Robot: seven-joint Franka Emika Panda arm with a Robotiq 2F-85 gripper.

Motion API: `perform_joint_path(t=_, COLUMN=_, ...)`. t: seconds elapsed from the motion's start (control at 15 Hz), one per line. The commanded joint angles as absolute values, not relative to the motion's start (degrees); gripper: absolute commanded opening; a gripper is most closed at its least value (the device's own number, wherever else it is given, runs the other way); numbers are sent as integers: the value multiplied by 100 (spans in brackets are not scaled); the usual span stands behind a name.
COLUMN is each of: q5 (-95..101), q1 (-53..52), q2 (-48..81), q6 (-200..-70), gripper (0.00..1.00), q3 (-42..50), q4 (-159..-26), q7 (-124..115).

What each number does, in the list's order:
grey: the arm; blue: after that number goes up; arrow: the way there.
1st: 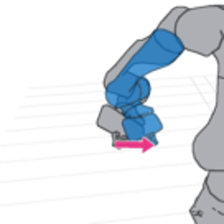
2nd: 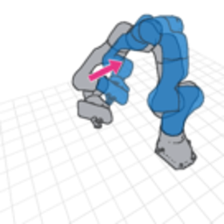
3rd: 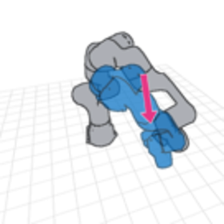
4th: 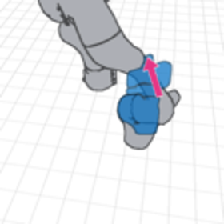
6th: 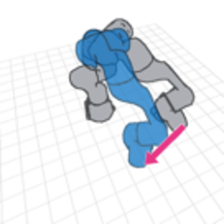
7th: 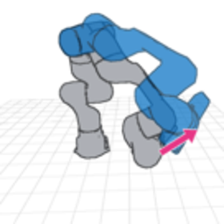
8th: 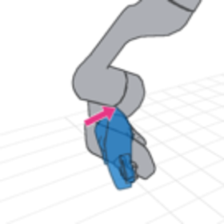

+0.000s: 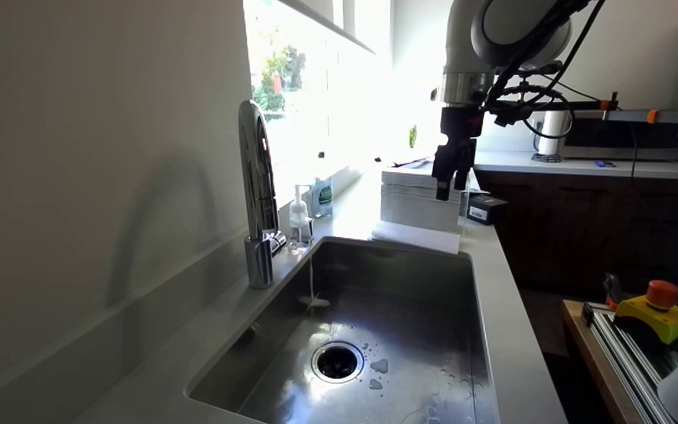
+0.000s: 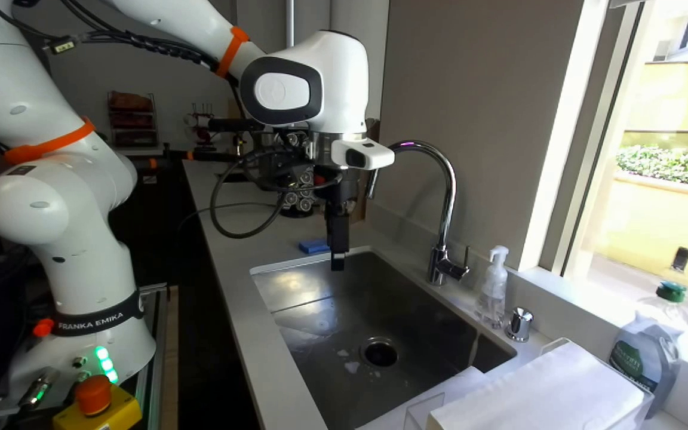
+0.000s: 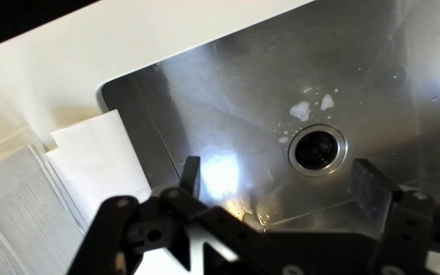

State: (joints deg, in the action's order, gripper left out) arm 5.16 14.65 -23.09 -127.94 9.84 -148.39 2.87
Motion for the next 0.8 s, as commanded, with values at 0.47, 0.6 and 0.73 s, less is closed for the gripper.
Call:
perform_joint_path(t=0.47, q5=1471, q1=1757, q2=-1377, q6=-13543, gripper=100, q3=1691, q4=-14559, q7=1373)
perform_joint_path(t=0.6, q5=1395, q1=1781, q2=-1060, q6=-14164, gripper=100, q3=1919, q4=-14549, q7=1739)
perform_joint_path(t=0.73, q5=1168, q1=1761, q2=-794, q6=-14709, gripper=100, q3=2115, q4=-14597, q7=2132)
